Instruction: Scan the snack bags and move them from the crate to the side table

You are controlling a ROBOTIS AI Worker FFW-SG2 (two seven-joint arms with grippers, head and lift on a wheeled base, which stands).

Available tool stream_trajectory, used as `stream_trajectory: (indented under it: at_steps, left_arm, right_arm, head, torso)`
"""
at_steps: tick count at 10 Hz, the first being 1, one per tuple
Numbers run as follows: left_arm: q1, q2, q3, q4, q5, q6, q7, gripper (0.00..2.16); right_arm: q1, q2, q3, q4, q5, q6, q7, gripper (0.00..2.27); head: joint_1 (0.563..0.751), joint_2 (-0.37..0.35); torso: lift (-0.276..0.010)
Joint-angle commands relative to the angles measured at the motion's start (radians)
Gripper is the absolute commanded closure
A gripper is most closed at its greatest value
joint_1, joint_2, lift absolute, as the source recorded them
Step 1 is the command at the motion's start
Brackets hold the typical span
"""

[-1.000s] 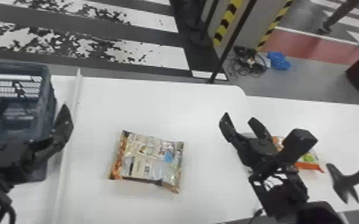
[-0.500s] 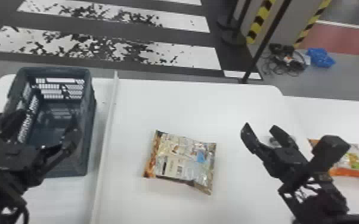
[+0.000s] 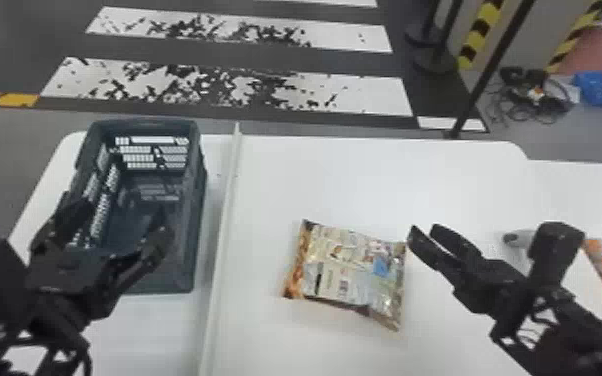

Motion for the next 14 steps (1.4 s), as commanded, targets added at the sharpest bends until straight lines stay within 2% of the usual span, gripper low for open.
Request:
stream_trajectory:
  at_steps: [1, 5, 7, 9, 12, 14]
  left_arm:
    - [0.001, -0.001, 0.001, 0.0, 0.005, 0.0, -0.002, 0.04]
    - [-0.004, -0.008, -0.003, -0.003, 0.02, 0.003, -0.022, 0.04]
    - [-0.001, -0.006, -0.008, -0.009, 0.022, 0.003, -0.028, 0.04]
    - [0.007, -0.006, -0.008, -0.005, 0.022, 0.006, -0.032, 0.04]
    - [0.011, -0.006, -0.002, 0.004, 0.026, 0.003, -0.042, 0.04]
    - [0.005, -0.006, -0.003, 0.009, 0.034, 0.003, -0.051, 0.04]
  right_arm:
    - [-0.016, 0.001, 0.03, -0.007, 0.007, 0.047, 0.027, 2.16]
    - [-0.071, 0.003, 0.15, -0.039, 0.033, 0.149, 0.055, 2.19]
    - [-0.134, 0.004, 0.231, 0.007, 0.072, 0.173, 0.054, 2.19]
    - [-0.203, 0.028, 0.299, 0.091, 0.105, 0.182, 0.052, 2.19]
    - [-0.275, 0.038, 0.326, 0.193, 0.124, 0.188, 0.038, 2.19]
    - [-0.29, 0.041, 0.323, 0.229, 0.13, 0.182, -0.034, 2.19]
  head:
    - [0.695, -0.043]
    - [0.695, 0.048]
    - [0.695, 0.097]
    - [0.695, 0.128]
    - [0.695, 0.167]
    - [0.695, 0.155]
  torso:
    - [-0.087]
    - [-0.087]
    - [-0.087]
    - [-0.087]
    - [-0.087]
    - [-0.087]
